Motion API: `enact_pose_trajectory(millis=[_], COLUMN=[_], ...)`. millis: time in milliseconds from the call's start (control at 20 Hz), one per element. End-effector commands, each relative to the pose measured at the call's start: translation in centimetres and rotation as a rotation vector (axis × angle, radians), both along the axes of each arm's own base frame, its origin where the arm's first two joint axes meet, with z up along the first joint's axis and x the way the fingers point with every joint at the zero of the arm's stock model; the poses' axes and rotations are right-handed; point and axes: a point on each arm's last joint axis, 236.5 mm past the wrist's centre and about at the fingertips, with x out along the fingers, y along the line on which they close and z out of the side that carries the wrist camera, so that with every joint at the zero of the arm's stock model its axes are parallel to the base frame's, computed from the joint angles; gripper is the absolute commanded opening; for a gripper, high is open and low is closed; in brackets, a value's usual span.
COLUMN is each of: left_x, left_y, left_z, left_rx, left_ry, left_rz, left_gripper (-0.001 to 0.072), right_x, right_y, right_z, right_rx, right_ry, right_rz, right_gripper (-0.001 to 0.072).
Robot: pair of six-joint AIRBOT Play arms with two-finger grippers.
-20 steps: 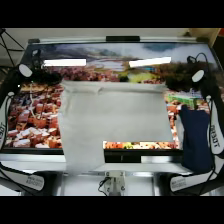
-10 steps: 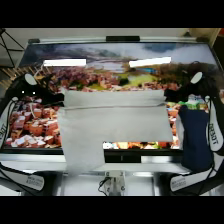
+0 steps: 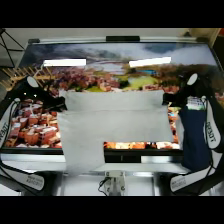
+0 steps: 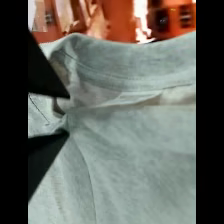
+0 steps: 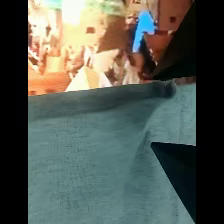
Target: Fold the shirts.
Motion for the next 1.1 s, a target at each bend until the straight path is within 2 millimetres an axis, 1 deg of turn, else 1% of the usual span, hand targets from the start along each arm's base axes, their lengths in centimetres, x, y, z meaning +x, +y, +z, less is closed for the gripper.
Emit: enact_pose_trajectory(millis=[0,100,150,200,250,300,350,450,500,600,650,750,850,950,1000,1050], left_x=[-1.0,-1.4,-2.1,-3.1,-4.9,-7.2,-9.7,-15.2,-17.0,-19.4,-20.3,-21.6,-22.3,-22.5,-22.4,-22.2], left_y=[0.3,1.5,2.2,2.8,3.1,3.2,3.1,1.9,1.5,0.7,0.4,-1.0,-2.0,-2.8,-3.4,-3.9], left_z=[1.0,3.4,4.7,5.6,6.1,5.9,5.3,3.5,2.6,0.9,0.3,-1.0,-2.4,-3.3,-3.6,-3.8], left_rx=[-0.017,-0.023,-0.025,-0.030,-0.037,-0.044,-0.053,-0.079,-0.076,-0.072,-0.079,-0.125,-0.139,-0.138,-0.145,-0.152], left_ry=[0.050,0.039,0.037,0.043,0.058,0.086,0.120,0.187,0.182,0.162,0.166,0.192,0.193,0.179,0.169,0.155], left_rz=[-0.001,-0.004,0.006,0.007,-0.004,0.005,0.024,0.054,0.070,0.101,0.112,0.147,0.167,0.164,0.165,0.170], left_gripper=[0.0516,0.0515,0.0515,0.0514,0.0512,0.0512,0.0512,0.0512,0.0512,0.0512,0.0511,0.0511,0.0507,0.0504,0.0489,0.0435], right_x=[-1.4,-3.0,-4.2,-5.4,-6.5,-7.5,-8.3,-9.7,-10.1,-10.5,-10.5,-10.6,-10.7,-10.9,-11.0,-11.3], right_y=[-0.1,-1.1,-1.5,-1.9,-2.2,-2.4,-2.6,-2.4,-2.2,-2.0,-2.0,-2.4,-2.6,-2.4,-2.4,-2.4], right_z=[1.3,3.9,5.3,6.6,7.4,7.9,8.2,8.4,8.4,8.4,8.5,8.4,8.4,8.4,8.4,8.3], right_rx=[-0.003,-0.015,-0.009,-0.003,0.000,0.000,-0.001,-0.002,-0.003,-0.002,-0.003,-0.019,-0.026,-0.021,-0.020,-0.021], right_ry=[0.055,0.073,0.091,0.108,0.121,0.125,0.119,0.114,0.109,0.105,0.106,0.110,0.117,0.127,0.130,0.135], right_rz=[0.018,0.029,0.027,0.020,0.024,0.021,0.008,0.002,0.002,0.002,0.002,-0.002,-0.017,-0.026,-0.032,-0.032], right_gripper=[0.0519,0.0519,0.0518,0.0519,0.0519,0.0519,0.0519,0.0519,0.0518,0.0519,0.0519,0.0519,0.0519,0.0519,0.0519,0.0519])
